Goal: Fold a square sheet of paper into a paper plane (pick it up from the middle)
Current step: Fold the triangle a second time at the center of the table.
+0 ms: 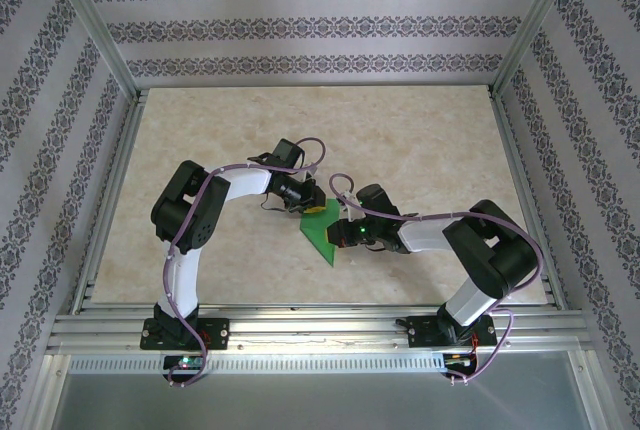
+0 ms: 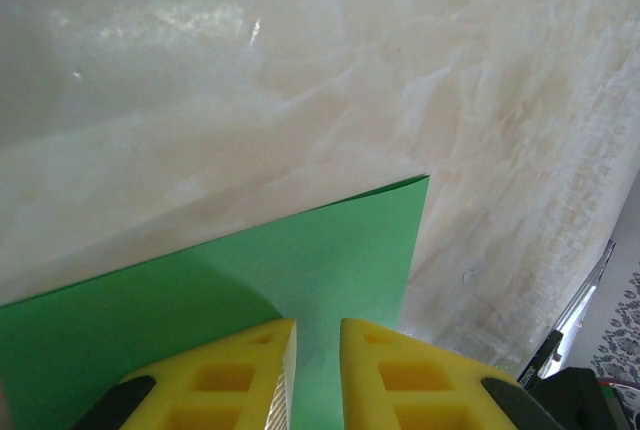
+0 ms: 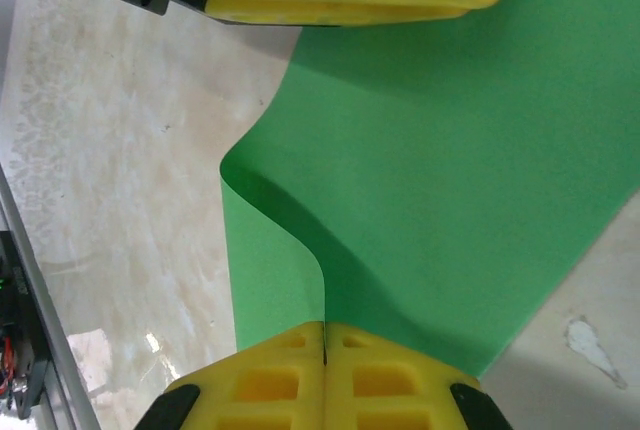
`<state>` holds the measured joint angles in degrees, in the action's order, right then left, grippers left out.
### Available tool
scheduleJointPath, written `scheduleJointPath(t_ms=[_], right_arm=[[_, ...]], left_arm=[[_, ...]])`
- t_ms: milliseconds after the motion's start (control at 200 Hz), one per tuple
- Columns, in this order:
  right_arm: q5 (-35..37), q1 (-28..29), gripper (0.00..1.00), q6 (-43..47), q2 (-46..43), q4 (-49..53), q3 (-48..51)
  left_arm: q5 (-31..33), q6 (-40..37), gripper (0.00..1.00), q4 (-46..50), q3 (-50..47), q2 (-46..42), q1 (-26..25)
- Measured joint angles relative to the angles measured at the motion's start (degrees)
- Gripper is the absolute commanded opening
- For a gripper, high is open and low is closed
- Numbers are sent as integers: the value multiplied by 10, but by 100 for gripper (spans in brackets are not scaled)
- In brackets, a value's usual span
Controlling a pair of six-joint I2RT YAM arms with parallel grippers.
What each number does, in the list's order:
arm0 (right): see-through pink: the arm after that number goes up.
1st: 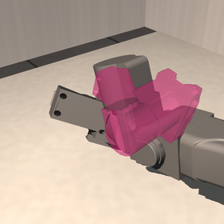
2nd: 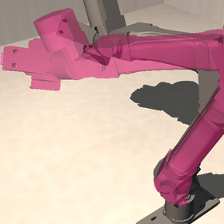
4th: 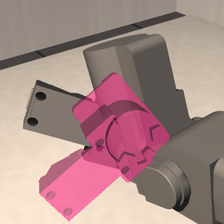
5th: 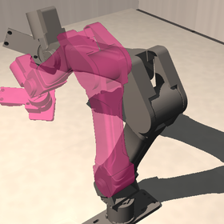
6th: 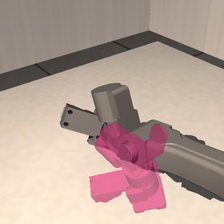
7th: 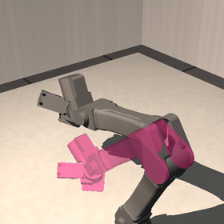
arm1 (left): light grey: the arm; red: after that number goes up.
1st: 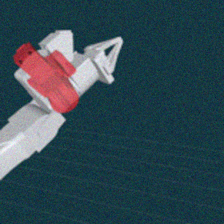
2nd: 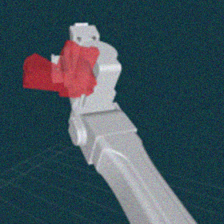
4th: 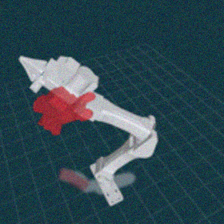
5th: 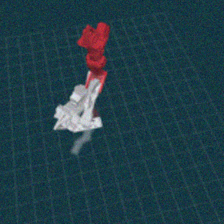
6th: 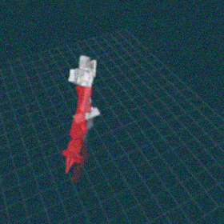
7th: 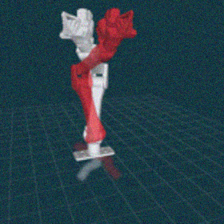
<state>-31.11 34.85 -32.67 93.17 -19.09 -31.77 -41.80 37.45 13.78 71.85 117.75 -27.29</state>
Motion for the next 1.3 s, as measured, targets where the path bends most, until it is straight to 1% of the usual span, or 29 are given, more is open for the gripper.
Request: scheduleJointPath(t_ms=[1299], right_arm=[[15, -3, 0, 12, 16, 39, -23]], left_arm=[[0, 0, 19, 0, 0, 0, 0]])
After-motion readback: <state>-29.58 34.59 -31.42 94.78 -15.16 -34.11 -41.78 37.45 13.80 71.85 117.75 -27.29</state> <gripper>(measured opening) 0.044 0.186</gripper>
